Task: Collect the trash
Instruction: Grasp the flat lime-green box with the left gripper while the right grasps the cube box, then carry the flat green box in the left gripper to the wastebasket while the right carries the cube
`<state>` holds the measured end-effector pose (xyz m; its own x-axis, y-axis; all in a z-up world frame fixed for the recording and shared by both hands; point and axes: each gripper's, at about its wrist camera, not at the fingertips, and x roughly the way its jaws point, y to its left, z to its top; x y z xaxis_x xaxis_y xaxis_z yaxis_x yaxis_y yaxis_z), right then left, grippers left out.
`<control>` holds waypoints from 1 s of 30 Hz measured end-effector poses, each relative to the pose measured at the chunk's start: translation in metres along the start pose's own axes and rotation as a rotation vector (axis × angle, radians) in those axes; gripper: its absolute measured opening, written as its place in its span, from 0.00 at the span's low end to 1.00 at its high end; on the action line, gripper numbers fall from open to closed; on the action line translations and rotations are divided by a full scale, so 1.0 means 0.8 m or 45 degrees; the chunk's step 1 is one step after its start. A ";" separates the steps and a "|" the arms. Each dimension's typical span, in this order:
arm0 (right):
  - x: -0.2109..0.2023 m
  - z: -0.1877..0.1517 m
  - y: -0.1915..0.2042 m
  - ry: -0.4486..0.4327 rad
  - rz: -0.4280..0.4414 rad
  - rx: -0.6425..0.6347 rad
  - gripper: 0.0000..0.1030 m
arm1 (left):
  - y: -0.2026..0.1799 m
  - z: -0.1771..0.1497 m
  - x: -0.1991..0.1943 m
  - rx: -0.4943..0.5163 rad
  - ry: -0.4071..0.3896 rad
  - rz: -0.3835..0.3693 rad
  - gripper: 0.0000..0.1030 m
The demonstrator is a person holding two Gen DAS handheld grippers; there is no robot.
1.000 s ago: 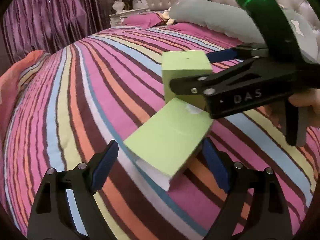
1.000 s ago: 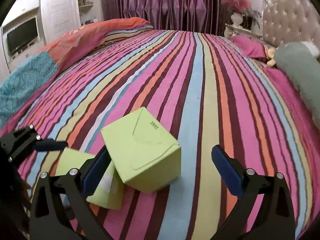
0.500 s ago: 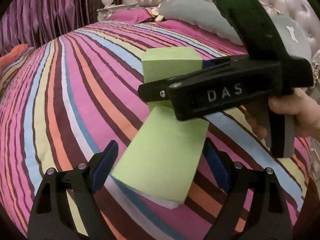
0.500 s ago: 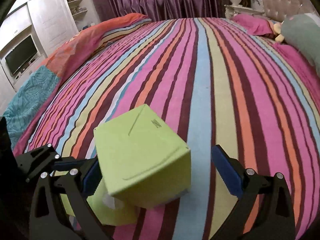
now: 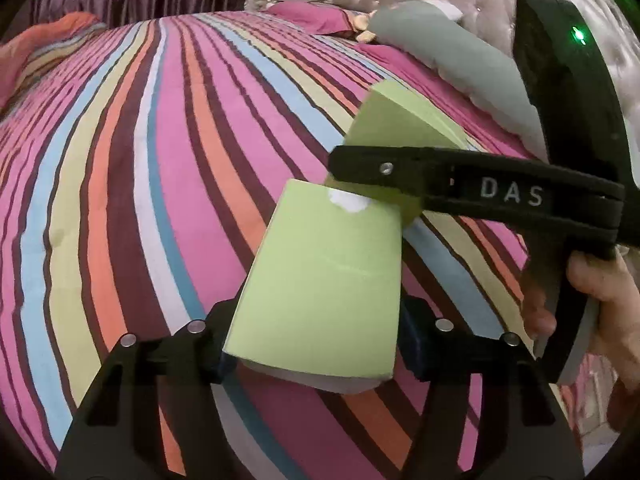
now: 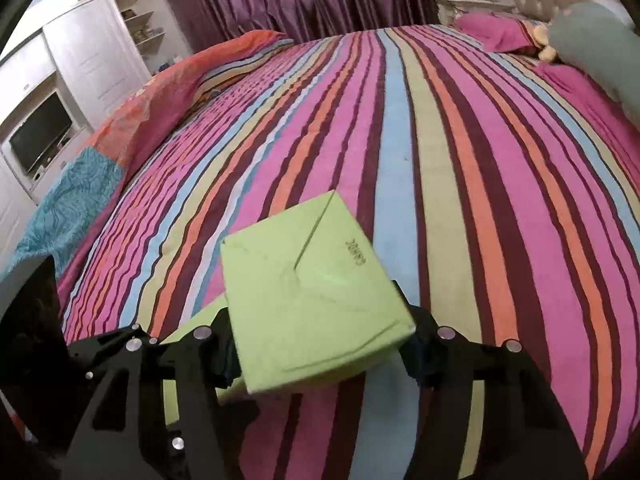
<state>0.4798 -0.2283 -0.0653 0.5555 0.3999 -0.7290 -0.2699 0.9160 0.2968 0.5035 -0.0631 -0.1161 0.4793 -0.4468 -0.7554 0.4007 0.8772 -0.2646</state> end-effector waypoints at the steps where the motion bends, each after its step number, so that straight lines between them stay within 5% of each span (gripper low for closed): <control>1: -0.002 -0.001 0.001 0.004 0.002 0.003 0.56 | 0.000 -0.002 -0.002 -0.010 -0.004 0.007 0.59; 17: -0.098 -0.066 -0.005 -0.093 0.005 0.318 0.55 | -0.009 -0.041 -0.098 -0.152 -0.118 0.108 0.59; 30: -0.179 -0.162 0.023 -0.111 0.053 0.487 0.55 | -0.057 -0.129 -0.192 -0.139 -0.123 0.183 0.59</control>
<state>0.2933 -0.2731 -0.0354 0.6193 0.4231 -0.6614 0.0101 0.8381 0.5455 0.3313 -0.0160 -0.0495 0.6003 -0.3260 -0.7303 0.2382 0.9446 -0.2259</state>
